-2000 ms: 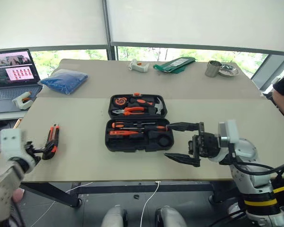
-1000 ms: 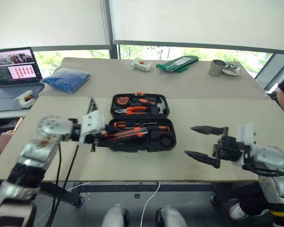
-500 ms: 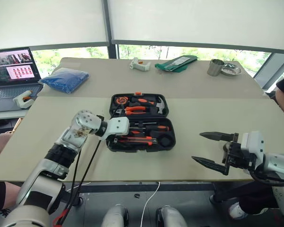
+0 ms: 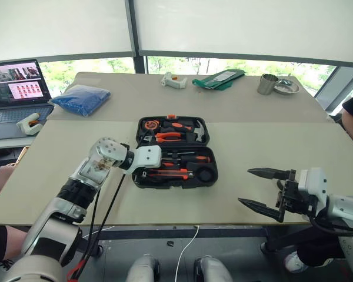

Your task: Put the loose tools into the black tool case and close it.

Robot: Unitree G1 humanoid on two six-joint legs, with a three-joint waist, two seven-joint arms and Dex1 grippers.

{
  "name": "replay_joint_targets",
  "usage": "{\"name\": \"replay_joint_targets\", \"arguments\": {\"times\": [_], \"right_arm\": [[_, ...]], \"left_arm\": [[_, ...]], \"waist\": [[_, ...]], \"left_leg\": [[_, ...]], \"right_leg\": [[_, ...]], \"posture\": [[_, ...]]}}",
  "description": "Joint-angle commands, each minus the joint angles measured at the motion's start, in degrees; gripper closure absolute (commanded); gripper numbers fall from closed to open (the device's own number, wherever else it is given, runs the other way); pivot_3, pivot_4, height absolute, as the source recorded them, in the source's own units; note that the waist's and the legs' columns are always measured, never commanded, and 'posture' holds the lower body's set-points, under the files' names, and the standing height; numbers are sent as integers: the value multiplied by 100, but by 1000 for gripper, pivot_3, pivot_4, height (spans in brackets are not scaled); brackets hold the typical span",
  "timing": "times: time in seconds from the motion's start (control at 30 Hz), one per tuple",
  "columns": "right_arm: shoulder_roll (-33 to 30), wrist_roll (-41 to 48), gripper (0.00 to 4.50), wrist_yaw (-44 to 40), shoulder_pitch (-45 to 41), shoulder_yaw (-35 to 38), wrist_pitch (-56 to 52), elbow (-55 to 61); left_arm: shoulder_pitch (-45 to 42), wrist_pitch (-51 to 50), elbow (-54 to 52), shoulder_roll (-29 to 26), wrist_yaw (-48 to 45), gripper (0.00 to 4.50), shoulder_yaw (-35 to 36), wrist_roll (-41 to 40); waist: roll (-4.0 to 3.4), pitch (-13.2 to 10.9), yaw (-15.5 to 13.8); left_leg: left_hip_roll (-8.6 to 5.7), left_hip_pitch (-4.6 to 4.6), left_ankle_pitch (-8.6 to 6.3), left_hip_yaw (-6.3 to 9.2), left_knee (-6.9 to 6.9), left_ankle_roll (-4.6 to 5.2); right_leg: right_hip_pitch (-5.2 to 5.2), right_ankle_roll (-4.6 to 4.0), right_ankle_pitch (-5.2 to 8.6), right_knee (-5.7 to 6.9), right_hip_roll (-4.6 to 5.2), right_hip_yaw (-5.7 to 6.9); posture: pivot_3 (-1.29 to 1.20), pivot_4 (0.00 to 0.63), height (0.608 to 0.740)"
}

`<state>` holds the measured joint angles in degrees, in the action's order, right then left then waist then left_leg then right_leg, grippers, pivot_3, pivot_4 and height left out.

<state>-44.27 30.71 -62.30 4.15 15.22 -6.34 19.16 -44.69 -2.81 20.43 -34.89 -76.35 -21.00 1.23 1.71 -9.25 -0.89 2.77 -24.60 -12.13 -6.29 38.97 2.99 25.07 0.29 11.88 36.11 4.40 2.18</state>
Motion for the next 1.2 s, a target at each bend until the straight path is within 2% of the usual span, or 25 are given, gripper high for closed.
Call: {"name": "replay_joint_targets", "arguments": {"times": [0.03,0.1,0.13,0.33,0.43,0.47,0.73,0.77,1.0,1.2], "right_arm": [[-25,192,0,15,-4,240,-13,152],[5,213,0,36,-1,240,-21,157],[28,224,0,62,4,241,-26,154],[202,201,0,258,112,255,50,22],[247,179,0,242,215,248,106,8],[257,173,0,241,239,245,120,2],[304,115,0,236,392,198,165,-38],[302,114,0,232,395,186,160,-40],[315,113,0,191,453,148,156,-31],[322,128,0,204,432,173,135,-59]], "left_arm": [[-17,171,8,-67,2,848,-20,157],[-95,224,153,24,-61,146,219,-118],[-136,149,234,109,-97,33,409,-363],[-146,192,509,389,-462,33,1139,-1344],[-65,524,618,436,-406,800,1164,-1265],[-42,635,661,456,-348,1269,1155,-1201],[284,1426,914,709,66,3991,930,-717],[293,1566,1023,716,93,4465,913,-659],[385,1872,1425,753,305,4486,768,-340],[492,1054,1377,707,320,4486,538,-148]], "waist": [[-1,0,4],[-1,0,21],[-1,0,22],[0,0,10],[0,0,9],[0,0,9],[0,0,5],[0,0,5],[-1,1,3],[-6,4,6]], "left_leg": [[-1,1,0,0,-1,1],[1,1,-1,0,-2,2],[1,0,-2,0,-3,2],[-1,-3,-2,0,2,4],[-2,-2,-2,1,2,4],[-3,-1,-2,1,3,4],[-3,0,-2,0,4,4],[-2,0,-2,0,4,4],[-1,8,-2,1,4,4],[3,65,-3,2,2,3]], "right_leg": [[0,0,0,0,0,0],[0,0,0,0,-2,-1],[1,0,1,0,-2,-1],[1,4,0,0,0,1],[0,6,-2,1,2,0],[-2,7,-2,1,1,0],[-3,7,-5,1,1,-1],[-4,7,-5,2,0,-1],[-8,9,-6,2,1,-1],[-68,9,-4,-3,3,-1]], "posture": [[0,150,740],[0,150,740],[0,150,740],[0,150,740],[0,150,740],[0,150,740],[0,150,740],[0,150,740],[0,150,740],[0,150,740]]}}
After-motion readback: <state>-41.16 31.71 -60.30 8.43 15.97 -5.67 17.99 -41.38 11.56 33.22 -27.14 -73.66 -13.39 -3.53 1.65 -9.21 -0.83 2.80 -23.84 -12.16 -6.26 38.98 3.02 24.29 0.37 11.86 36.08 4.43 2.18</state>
